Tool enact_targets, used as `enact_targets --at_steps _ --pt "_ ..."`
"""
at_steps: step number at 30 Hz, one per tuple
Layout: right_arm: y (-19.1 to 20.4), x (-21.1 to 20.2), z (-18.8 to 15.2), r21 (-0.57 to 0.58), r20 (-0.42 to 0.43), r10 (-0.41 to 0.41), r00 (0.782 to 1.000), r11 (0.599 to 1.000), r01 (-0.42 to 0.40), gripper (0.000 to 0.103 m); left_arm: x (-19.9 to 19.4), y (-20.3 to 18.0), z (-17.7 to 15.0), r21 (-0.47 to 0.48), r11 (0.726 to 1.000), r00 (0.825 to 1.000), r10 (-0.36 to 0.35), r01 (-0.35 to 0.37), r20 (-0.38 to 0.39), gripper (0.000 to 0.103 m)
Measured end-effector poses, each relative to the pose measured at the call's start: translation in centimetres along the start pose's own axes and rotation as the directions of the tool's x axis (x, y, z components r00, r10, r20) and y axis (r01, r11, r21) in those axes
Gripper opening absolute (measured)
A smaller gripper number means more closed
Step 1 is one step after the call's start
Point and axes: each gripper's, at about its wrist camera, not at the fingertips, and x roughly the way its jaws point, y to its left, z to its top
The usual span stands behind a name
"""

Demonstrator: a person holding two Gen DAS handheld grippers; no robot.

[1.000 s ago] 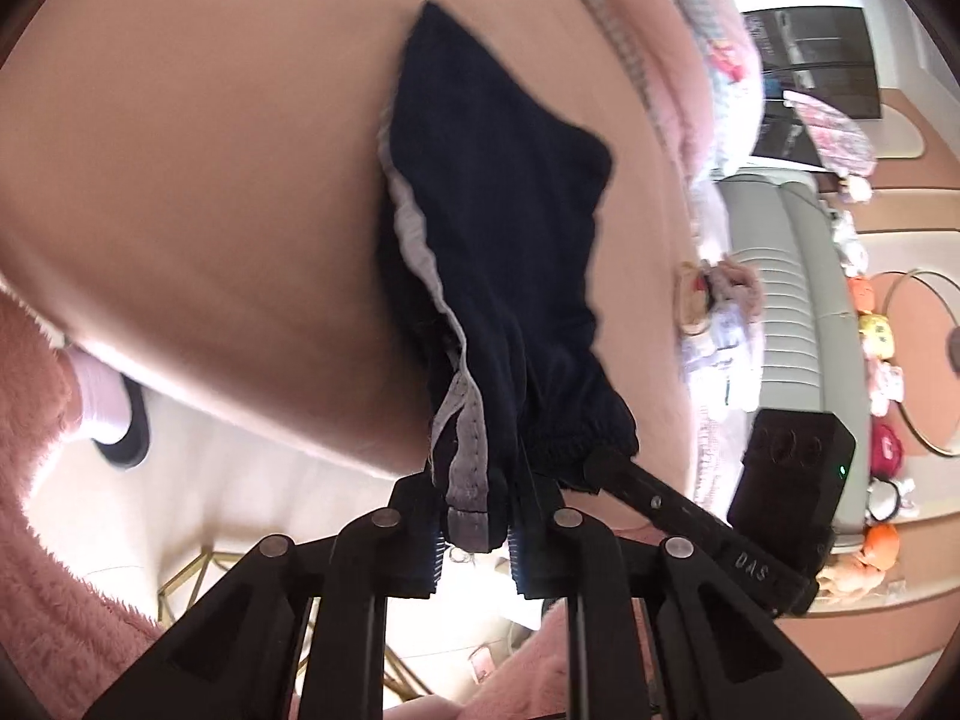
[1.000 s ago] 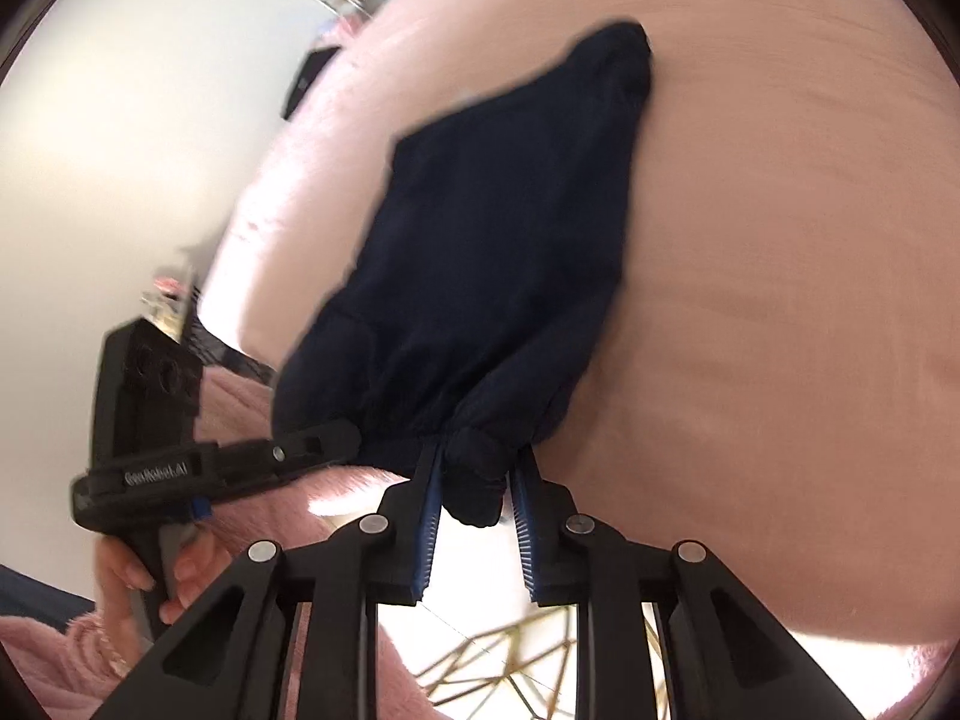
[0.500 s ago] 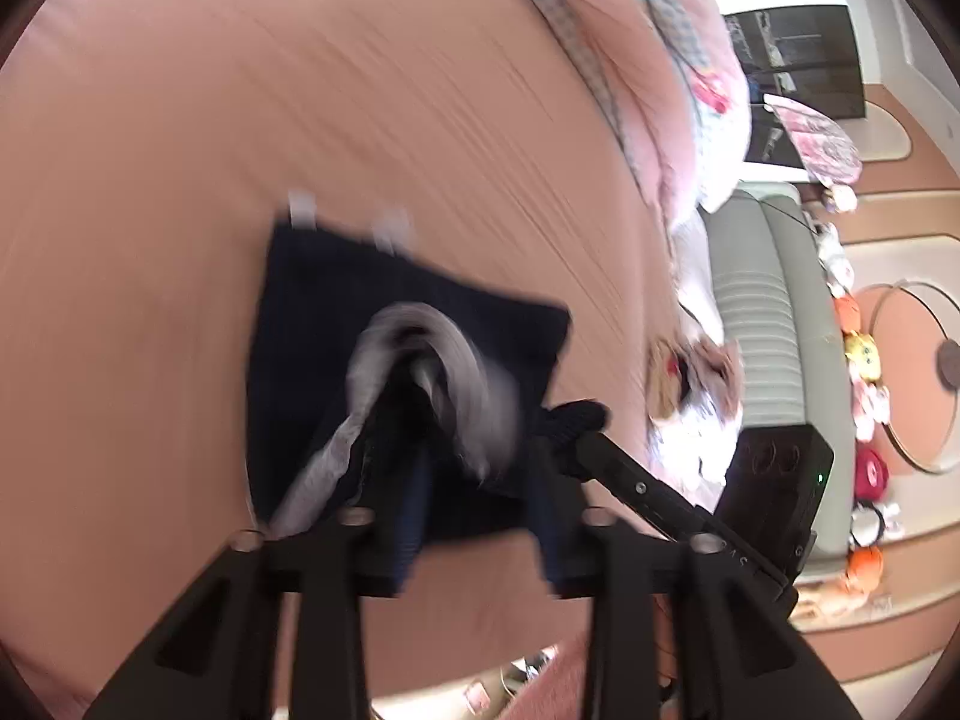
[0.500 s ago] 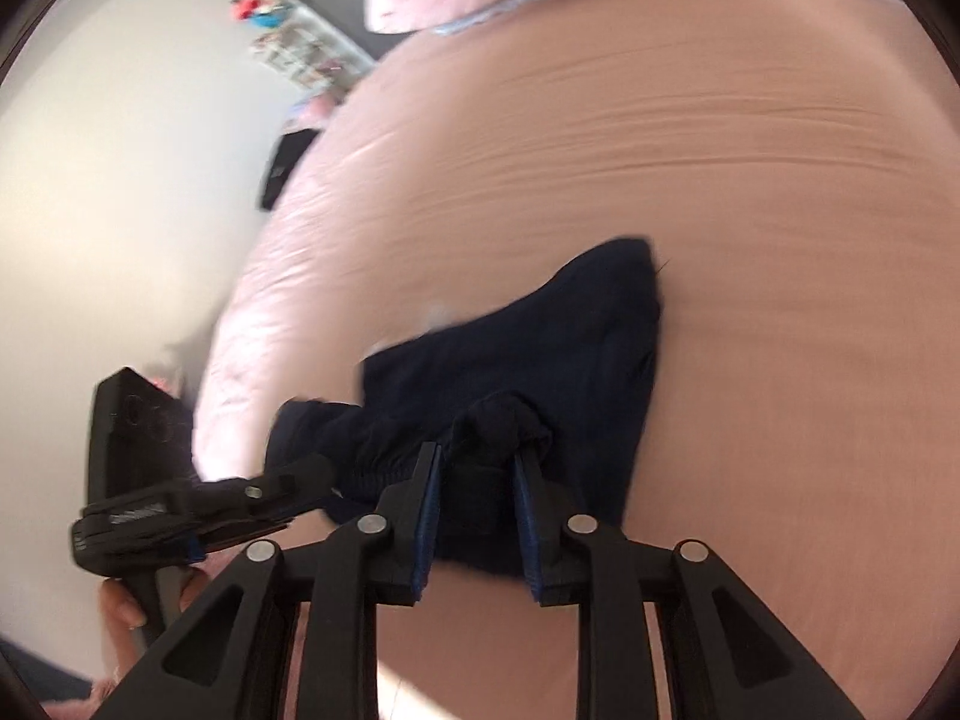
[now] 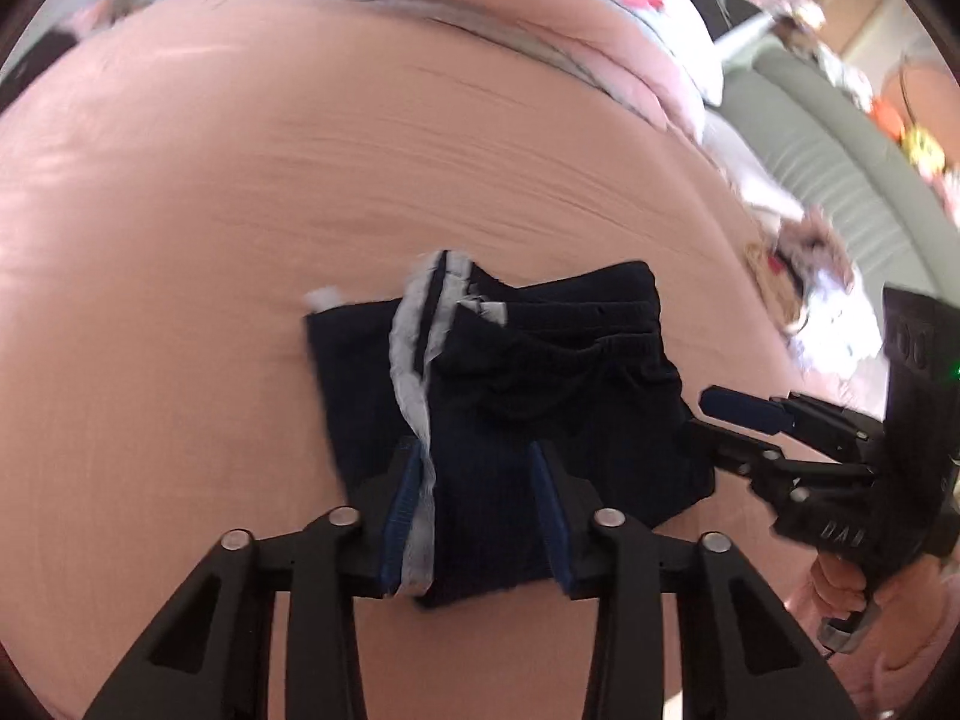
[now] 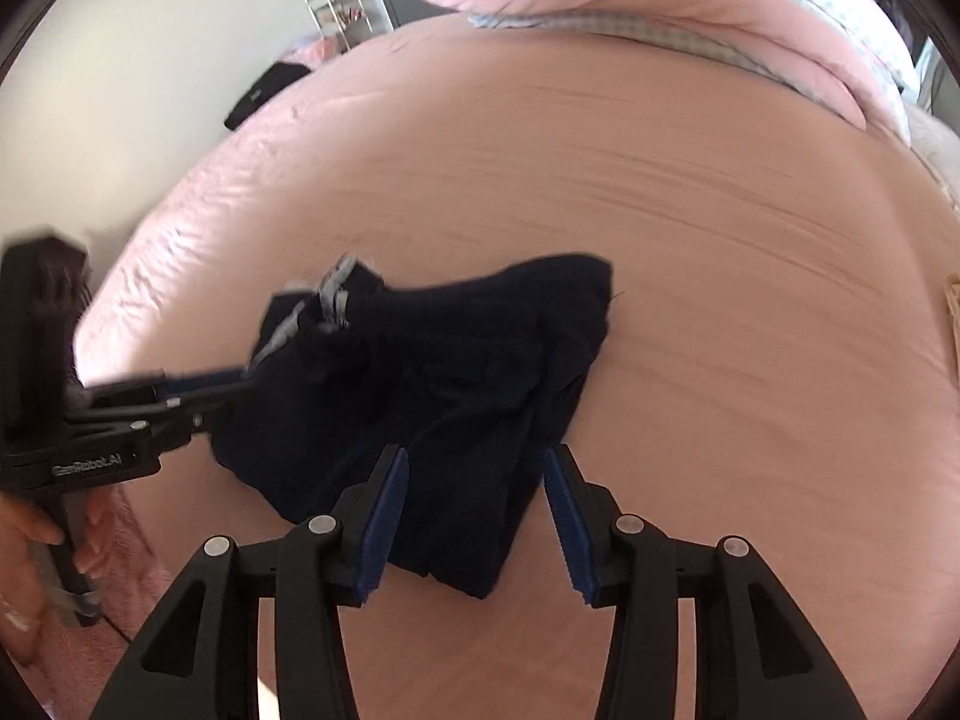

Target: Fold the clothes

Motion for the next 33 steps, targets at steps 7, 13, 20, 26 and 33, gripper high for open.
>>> enact_targets --at_steps 7,13,20,26,33 --pt "0.9 2.2 2.6 -0.102 0.047 -0.072 0.996 0.992 0.077 0.030 0.2 -1.1 -1.3 0.063 0.995 0.997 0.073 -0.071 -0.033 0.008" --pt "1.2 1.8 4.9 -0.090 0.106 -0.067 0.992 0.993 0.076 0.030 -2.1 -0.2 -1.0 0.004 0.988 0.986 0.152 -0.153 0.074 0.009" --pt "-0.8 -1.9 2.2 -0.049 0.047 0.021 0.999 0.999 -0.019 0.030 -0.9 -2.6 1.0 0.179 0.984 0.999 0.010 -0.016 0.038 0.009" --pt "-0.2 2.1 2.1 -0.165 -0.079 -0.075 0.994 0.984 0.061 0.030 3.4 -0.1 3.3 0.143 0.989 0.998 0.051 -0.046 -0.035 0.009" --pt "-2.5 0.7 5.2 0.055 0.044 -0.011 0.999 0.998 0.008 0.031 0.0 2.2 3.3 0.046 0.999 0.995 -0.020 0.016 0.100 0.009"
